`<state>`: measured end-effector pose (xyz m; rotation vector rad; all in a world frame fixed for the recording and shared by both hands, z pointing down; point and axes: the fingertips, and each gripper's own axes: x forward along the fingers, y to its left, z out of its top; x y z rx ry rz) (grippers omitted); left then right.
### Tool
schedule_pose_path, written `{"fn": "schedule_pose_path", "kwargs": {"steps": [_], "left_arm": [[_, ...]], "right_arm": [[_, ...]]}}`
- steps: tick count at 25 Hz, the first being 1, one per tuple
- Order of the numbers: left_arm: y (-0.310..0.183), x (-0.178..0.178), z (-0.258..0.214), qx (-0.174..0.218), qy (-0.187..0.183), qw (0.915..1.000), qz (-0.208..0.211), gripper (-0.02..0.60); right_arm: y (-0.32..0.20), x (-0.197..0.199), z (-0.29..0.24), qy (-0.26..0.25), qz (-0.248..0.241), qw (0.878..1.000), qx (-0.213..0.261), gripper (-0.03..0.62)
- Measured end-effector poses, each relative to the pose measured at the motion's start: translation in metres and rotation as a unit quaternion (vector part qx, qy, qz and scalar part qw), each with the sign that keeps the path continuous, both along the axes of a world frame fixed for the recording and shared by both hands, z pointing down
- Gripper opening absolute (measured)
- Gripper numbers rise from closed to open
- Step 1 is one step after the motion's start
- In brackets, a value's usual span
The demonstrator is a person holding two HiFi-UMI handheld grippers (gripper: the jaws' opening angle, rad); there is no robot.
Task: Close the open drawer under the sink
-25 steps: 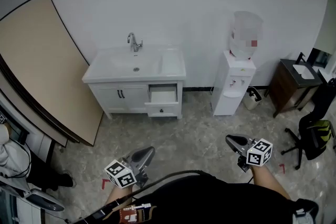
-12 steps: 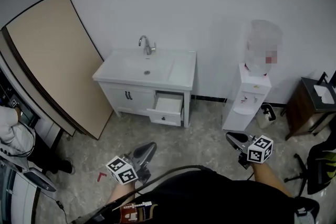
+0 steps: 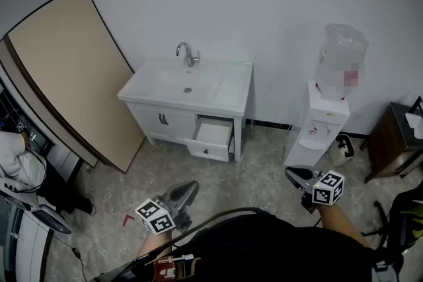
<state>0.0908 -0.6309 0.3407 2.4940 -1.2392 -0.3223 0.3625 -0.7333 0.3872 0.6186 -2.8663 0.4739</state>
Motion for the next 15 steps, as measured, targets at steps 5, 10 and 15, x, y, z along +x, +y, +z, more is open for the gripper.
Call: {"fn": "schedule_pose_path", "kwargs": {"steps": [5, 10, 15], "left_arm": [[-0.041, -0.038, 0.013, -0.001, 0.006, 0.9998, 0.018, 0.000], [-0.102, -0.102, 0.003, 0.014, -0.006, 0.9986, 0.050, 0.000], [-0.164, -0.167, -0.013, 0.027, -0.023, 0.9957, 0.086, 0.000]], "right_arm": [[-0.033, -0.031, 0.008, 0.011, 0.018, 1.000, 0.002, 0.003], [-0.076, -0.094, 0.006, 0.005, 0.044, 0.999, -0.003, 0.003], [-0.116, -0.156, -0.004, 0.007, 0.072, 0.997, 0.001, 0.003]]}}
